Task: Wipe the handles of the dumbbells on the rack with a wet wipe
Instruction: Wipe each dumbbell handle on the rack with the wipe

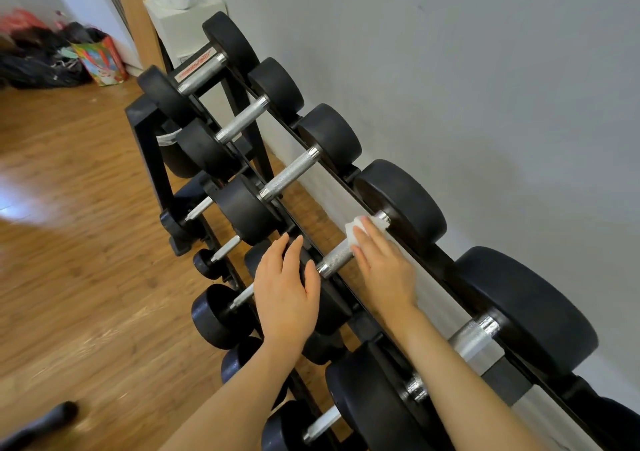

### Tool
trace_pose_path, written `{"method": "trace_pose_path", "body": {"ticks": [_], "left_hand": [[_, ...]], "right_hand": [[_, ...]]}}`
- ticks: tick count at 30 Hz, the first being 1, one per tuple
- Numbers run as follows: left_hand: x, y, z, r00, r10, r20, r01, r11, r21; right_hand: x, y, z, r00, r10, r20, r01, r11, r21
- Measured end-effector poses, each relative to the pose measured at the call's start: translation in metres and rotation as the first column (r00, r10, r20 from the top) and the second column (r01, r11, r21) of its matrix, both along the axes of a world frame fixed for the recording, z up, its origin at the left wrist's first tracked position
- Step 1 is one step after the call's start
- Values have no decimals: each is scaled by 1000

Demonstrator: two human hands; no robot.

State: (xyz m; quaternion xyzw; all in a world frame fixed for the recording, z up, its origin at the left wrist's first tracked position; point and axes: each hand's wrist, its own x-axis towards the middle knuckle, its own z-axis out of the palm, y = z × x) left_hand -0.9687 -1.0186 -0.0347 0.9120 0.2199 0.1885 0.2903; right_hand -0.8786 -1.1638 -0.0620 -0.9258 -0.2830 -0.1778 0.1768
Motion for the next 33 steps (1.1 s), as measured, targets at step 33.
{"method": "trace_pose_path", "body": {"ticks": [33], "left_hand": [[-3, 1, -5, 999, 8, 42, -6, 999, -41]], "right_hand": [[5, -1, 0, 985, -167, 46, 166, 986, 14]]}}
